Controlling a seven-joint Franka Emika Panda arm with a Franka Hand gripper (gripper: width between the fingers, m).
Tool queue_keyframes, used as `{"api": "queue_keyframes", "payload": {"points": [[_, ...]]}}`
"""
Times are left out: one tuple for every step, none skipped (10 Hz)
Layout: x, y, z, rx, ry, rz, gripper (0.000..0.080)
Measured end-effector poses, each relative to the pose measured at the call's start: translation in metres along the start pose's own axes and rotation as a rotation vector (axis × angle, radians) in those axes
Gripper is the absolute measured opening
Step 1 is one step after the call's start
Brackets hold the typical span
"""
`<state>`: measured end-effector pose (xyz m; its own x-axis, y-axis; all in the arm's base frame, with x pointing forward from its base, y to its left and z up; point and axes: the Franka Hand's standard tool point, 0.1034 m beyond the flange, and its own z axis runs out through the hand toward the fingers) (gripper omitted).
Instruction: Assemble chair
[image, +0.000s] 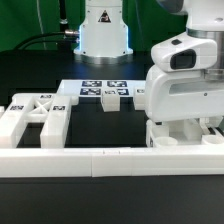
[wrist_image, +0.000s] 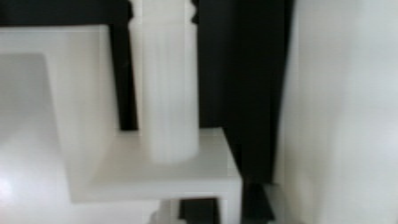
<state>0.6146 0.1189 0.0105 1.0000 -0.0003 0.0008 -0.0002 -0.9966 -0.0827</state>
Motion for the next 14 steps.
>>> {"api": "queue_keyframes", "payload": {"points": [[0.001, 0.0, -0.001, -0.002, -0.002, 0.007, 0.0032], [0.001, 0.0, -0.001, -0.002, -0.002, 0.008, 0.0032], [0.001, 0.0, -0.001, -0.002, -0.002, 0.008, 0.0032], [0.001, 0.0, -0.002, -0.002, 0.0, 0.007, 0.0035], [0.003, 0.006, -0.006, -0.007, 0.005, 0.013, 0.0035], [0.006, 0.013, -0.011, -0.014, 0.012, 0.021, 0.0274], [0.007, 0.015, -0.017, -0.016, 0.018, 0.023, 0.0274], [0.007, 0.015, -0.027, -0.016, 0.019, 0.024, 0.0456], [0.008, 0.015, -0.042, -0.015, 0.028, 0.022, 0.0579], [0.003, 0.02, -0.055, -0.016, 0.034, 0.002, 0.0579], [-0.007, 0.031, -0.066, -0.021, 0.036, -0.013, 0.0635], [-0.02, 0.041, -0.072, -0.026, 0.034, -0.012, 0.0646], [-0.037, 0.047, -0.074, -0.032, 0.04, -0.006, 0.0646], [-0.056, 0.053, -0.073, -0.037, 0.041, -0.001, 0.0649]]}}
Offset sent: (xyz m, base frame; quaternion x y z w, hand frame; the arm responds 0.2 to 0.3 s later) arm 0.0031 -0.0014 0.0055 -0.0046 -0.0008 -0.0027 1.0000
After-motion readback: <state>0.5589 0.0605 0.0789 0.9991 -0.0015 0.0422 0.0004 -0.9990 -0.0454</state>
